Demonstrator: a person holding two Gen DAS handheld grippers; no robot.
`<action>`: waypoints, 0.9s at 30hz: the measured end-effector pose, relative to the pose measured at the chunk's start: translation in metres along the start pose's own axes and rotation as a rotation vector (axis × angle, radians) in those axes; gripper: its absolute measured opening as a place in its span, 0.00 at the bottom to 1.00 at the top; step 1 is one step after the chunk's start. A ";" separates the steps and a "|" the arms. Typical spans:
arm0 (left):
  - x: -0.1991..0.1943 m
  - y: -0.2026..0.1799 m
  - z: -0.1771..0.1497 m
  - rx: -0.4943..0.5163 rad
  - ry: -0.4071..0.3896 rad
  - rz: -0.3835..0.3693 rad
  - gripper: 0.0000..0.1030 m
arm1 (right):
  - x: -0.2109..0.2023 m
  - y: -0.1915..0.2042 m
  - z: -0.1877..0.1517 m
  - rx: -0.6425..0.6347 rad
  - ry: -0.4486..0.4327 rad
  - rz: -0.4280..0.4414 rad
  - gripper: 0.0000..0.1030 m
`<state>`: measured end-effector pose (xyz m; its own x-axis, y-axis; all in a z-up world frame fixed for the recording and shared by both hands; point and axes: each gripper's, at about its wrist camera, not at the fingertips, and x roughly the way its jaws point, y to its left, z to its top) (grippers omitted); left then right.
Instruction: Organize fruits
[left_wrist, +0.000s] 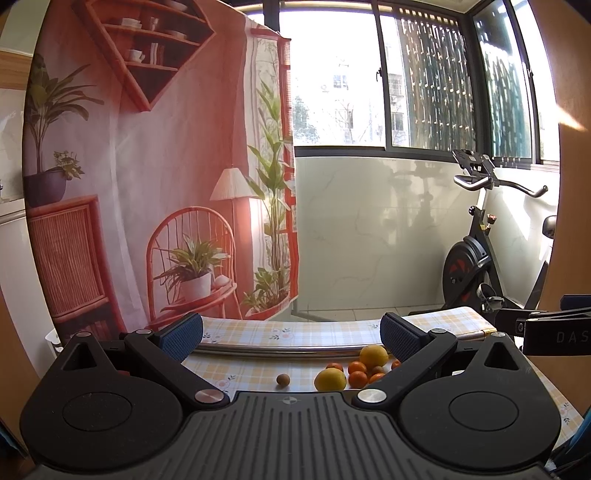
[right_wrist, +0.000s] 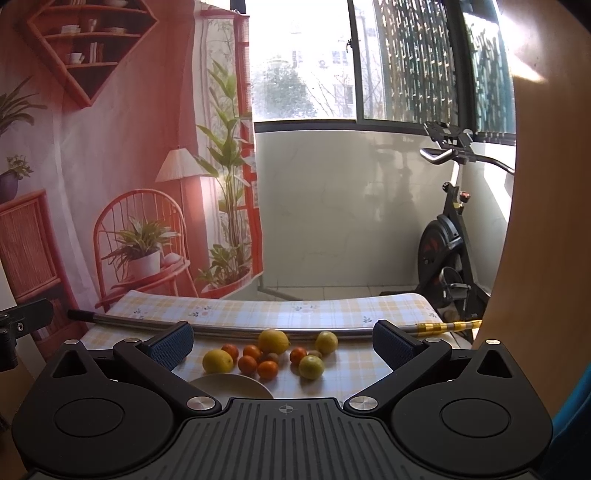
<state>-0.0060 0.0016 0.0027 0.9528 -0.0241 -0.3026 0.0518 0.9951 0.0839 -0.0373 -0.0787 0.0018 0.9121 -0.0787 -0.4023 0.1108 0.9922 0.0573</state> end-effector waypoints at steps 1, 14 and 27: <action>0.000 0.000 0.000 0.000 0.000 0.000 1.00 | 0.001 0.001 0.001 0.000 0.000 0.000 1.00; 0.000 0.000 0.000 0.001 0.000 0.001 1.00 | 0.001 -0.001 -0.006 0.002 -0.009 -0.001 1.00; 0.000 0.000 0.000 0.002 -0.001 0.001 1.00 | 0.001 -0.001 -0.007 0.002 -0.012 -0.001 1.00</action>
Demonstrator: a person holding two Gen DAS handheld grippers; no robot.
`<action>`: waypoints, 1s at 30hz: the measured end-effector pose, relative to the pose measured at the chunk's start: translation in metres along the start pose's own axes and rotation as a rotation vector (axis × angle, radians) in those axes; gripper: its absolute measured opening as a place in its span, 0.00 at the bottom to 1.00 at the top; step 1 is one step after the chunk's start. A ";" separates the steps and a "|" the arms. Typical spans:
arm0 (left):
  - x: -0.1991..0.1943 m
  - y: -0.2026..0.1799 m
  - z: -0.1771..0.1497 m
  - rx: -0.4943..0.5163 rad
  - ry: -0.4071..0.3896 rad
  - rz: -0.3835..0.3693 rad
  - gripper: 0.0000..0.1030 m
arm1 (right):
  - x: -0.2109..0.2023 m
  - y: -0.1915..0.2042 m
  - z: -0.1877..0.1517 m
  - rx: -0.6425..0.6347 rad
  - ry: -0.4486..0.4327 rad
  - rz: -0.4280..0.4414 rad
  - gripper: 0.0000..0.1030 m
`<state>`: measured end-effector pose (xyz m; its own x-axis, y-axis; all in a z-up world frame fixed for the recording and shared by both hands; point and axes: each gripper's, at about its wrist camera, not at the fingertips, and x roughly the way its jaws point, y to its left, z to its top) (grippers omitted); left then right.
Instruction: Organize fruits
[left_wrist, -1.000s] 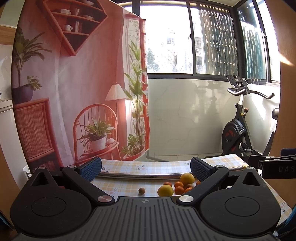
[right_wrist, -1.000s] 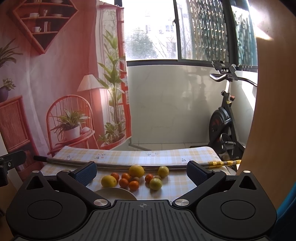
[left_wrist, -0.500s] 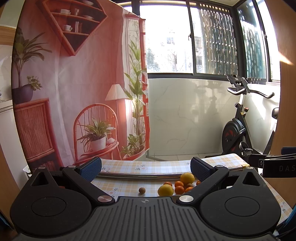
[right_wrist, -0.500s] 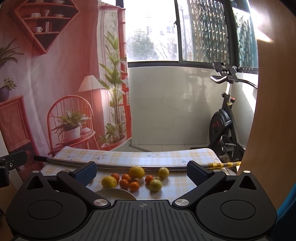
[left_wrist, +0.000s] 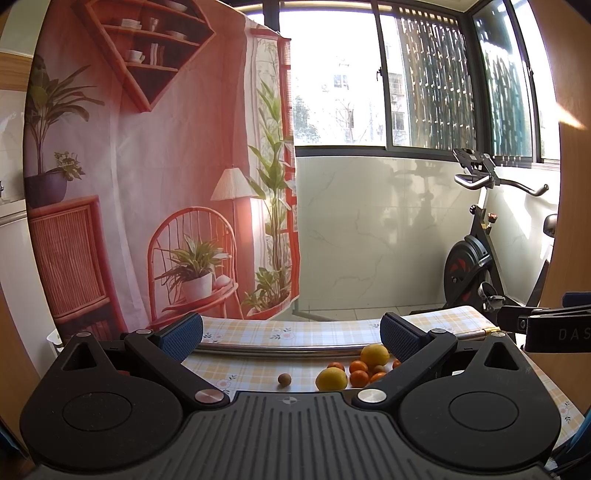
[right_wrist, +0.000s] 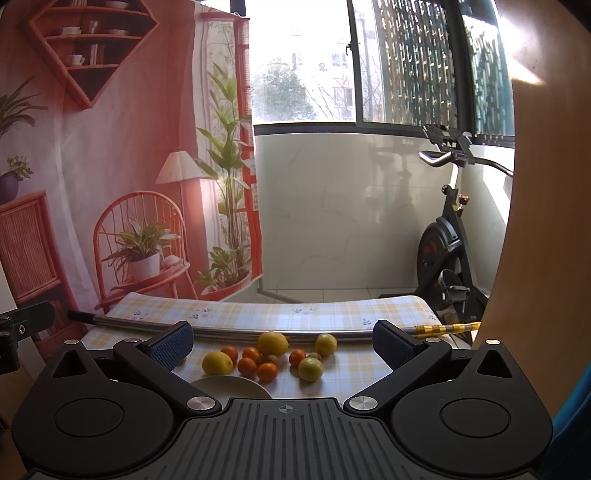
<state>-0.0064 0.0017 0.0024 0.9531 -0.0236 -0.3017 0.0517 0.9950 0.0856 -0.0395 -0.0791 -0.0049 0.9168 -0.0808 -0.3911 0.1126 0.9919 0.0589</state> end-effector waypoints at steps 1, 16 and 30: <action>0.000 0.000 0.000 0.000 0.000 0.000 1.00 | 0.000 0.000 0.000 0.000 0.000 0.000 1.00; -0.002 0.001 0.000 0.000 -0.002 0.001 1.00 | 0.000 0.000 0.000 0.002 -0.002 0.000 1.00; 0.045 0.042 0.003 -0.102 0.048 -0.019 1.00 | 0.022 -0.020 0.006 0.019 -0.057 0.010 1.00</action>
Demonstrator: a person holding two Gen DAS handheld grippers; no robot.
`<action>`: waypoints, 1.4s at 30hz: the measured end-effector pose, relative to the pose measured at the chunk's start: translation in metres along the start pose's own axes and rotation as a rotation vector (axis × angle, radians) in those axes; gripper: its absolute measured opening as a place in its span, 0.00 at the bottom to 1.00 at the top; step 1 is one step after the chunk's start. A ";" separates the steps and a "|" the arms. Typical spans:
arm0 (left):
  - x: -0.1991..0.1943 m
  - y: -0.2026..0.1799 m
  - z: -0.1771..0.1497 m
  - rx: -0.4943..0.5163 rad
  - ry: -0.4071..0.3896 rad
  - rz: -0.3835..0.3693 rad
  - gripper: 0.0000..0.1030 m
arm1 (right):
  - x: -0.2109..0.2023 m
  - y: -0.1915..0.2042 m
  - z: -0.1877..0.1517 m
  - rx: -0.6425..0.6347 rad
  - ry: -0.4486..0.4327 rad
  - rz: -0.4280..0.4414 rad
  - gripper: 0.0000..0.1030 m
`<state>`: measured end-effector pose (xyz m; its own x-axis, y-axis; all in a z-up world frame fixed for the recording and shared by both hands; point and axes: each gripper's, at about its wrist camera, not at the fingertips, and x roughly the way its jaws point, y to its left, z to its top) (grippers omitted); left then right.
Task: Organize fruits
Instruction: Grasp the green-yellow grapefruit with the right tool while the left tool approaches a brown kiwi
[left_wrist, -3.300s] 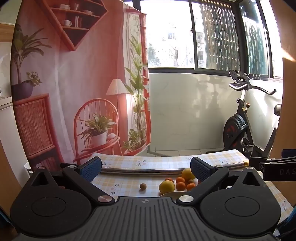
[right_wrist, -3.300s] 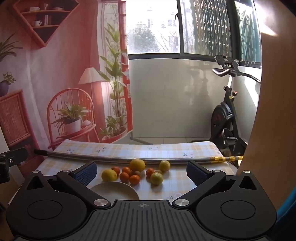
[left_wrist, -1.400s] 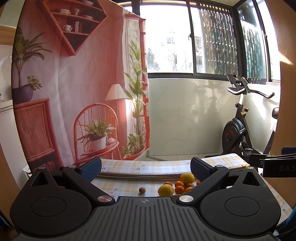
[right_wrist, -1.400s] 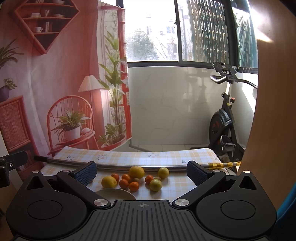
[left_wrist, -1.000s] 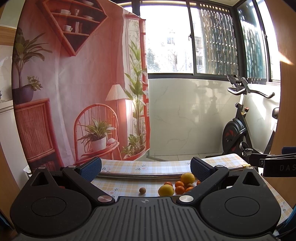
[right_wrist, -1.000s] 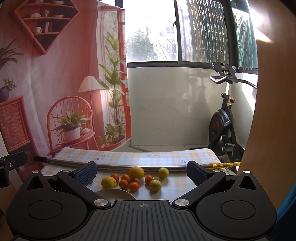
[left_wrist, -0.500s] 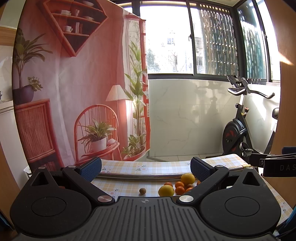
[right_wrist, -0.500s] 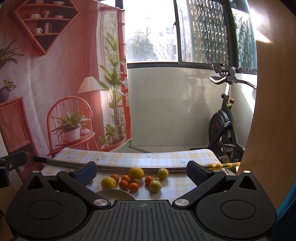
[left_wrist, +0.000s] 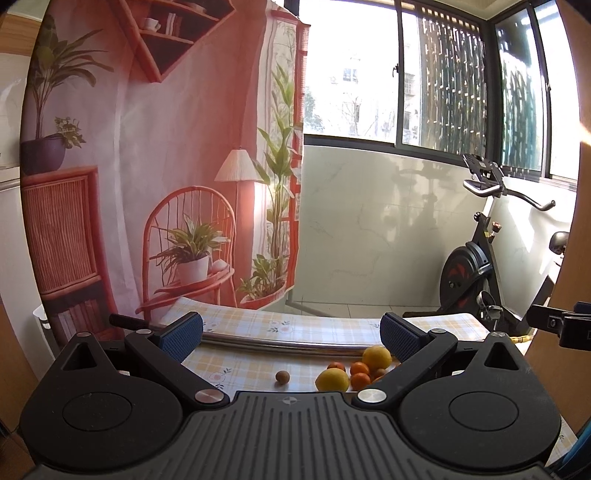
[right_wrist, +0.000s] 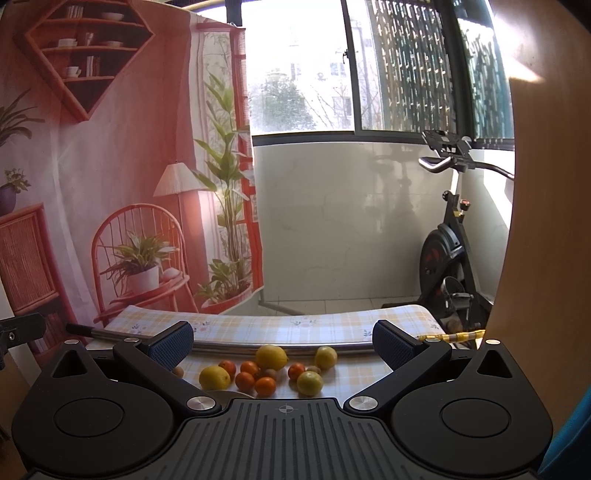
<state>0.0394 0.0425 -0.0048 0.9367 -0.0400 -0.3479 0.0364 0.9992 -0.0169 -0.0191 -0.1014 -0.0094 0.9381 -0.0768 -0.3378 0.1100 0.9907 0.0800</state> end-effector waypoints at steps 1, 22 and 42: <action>0.008 0.006 0.000 -0.017 0.009 0.009 1.00 | 0.006 -0.004 0.000 -0.002 -0.007 -0.004 1.00; 0.127 0.055 -0.012 -0.095 0.046 0.037 0.99 | 0.167 -0.054 -0.035 -0.010 0.055 0.010 1.00; 0.216 0.066 -0.045 -0.079 0.223 0.083 0.99 | 0.276 -0.046 -0.111 -0.088 0.311 -0.012 1.00</action>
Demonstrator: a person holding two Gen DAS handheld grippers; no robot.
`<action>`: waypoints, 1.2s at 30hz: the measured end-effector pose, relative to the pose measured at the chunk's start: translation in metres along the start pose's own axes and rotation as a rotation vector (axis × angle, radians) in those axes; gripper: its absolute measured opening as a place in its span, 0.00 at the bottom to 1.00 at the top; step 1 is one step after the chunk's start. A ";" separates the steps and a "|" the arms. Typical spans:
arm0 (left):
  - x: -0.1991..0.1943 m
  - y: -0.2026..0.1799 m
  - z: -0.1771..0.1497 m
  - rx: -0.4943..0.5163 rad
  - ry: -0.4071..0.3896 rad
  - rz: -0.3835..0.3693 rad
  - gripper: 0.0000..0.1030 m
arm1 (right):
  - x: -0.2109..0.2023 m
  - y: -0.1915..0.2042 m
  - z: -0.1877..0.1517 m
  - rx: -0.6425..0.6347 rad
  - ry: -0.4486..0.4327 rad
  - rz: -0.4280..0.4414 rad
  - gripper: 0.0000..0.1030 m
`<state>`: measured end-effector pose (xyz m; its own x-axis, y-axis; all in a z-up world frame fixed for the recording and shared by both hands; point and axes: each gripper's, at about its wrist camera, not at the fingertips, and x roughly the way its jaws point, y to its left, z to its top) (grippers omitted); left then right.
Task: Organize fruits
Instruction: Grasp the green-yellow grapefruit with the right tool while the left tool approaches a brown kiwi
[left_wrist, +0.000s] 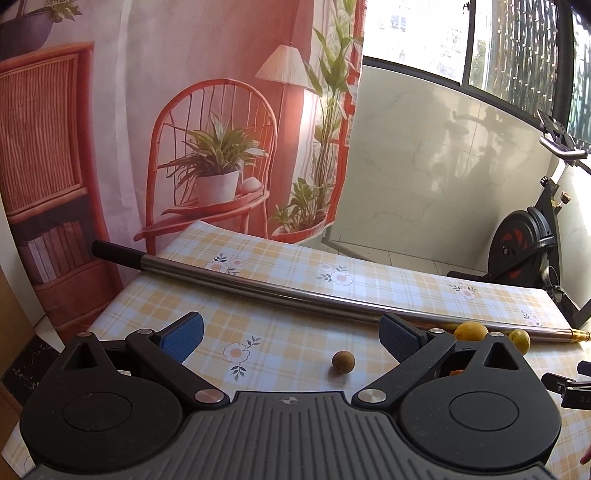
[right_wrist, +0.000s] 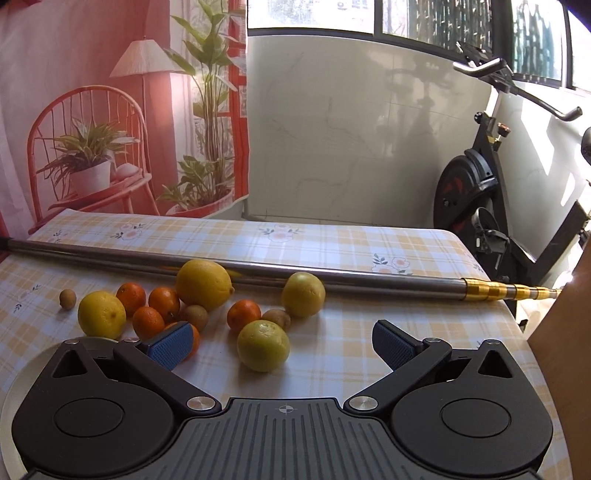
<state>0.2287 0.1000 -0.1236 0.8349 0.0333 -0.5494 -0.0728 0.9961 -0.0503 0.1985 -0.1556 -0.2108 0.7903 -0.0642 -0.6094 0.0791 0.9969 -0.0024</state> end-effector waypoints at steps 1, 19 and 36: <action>0.002 -0.001 0.000 0.009 -0.002 -0.003 0.99 | 0.005 0.000 -0.001 0.006 0.011 0.007 1.00; 0.044 0.000 -0.010 0.057 0.079 -0.013 0.85 | 0.071 -0.012 -0.008 0.067 0.115 0.096 0.64; 0.091 -0.012 -0.021 0.085 0.178 -0.133 0.74 | 0.073 -0.010 -0.008 0.116 0.144 0.086 0.42</action>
<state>0.2944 0.0898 -0.1904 0.7244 -0.1059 -0.6811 0.0838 0.9943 -0.0655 0.2507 -0.1695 -0.2613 0.7030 0.0367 -0.7103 0.0912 0.9858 0.1412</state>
